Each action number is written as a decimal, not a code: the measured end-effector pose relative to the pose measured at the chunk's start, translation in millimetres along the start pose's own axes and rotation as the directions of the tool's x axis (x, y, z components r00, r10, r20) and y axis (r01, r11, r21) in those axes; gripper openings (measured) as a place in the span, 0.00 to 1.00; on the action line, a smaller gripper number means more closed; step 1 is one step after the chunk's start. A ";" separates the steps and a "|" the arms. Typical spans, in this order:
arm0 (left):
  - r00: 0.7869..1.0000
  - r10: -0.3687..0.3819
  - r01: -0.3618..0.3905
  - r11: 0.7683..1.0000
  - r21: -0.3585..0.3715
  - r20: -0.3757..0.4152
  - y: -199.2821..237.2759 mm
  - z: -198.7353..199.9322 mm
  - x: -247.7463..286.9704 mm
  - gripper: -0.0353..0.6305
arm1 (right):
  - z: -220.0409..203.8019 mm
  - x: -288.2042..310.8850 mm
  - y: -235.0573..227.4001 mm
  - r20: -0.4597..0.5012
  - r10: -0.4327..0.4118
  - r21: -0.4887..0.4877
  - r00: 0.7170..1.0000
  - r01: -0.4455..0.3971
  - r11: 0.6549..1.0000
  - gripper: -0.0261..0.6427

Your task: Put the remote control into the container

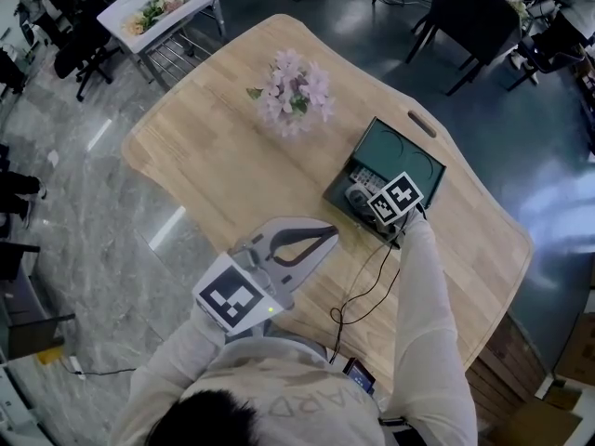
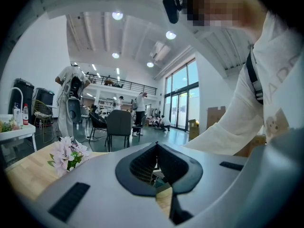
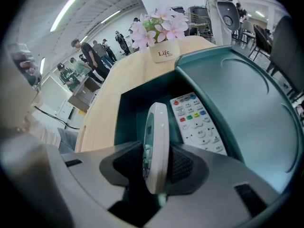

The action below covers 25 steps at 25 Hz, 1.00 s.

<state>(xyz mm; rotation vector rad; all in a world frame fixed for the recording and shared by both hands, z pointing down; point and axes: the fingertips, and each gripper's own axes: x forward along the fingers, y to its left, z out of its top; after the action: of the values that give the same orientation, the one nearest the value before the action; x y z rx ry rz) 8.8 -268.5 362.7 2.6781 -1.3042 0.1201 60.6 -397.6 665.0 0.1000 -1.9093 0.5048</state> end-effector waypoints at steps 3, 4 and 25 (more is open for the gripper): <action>1.000 -0.004 0.004 1.000 -0.002 0.001 -1.9 0.9 0.3 0.07 | -5.5 -4.0 -2.5 0.012 -0.005 0.023 1.000 0.004 1.000 0.29; 1.000 -0.005 0.005 1.000 0.000 0.001 -2.5 0.9 0.3 0.07 | -6.9 -5.0 -2.9 0.019 -0.006 0.032 1.000 0.005 0.999 0.29; 1.000 -0.028 0.028 0.999 0.034 0.001 -16.8 4.8 1.1 0.07 | 5.1 -38.9 -22.3 0.245 -0.218 0.067 0.945 0.207 0.976 0.12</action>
<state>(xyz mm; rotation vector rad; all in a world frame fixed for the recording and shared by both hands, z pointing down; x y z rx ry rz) 22.7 -259.9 356.3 2.7245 -1.2756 0.1383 78.2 -426.3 634.9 0.4093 -2.1043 0.3978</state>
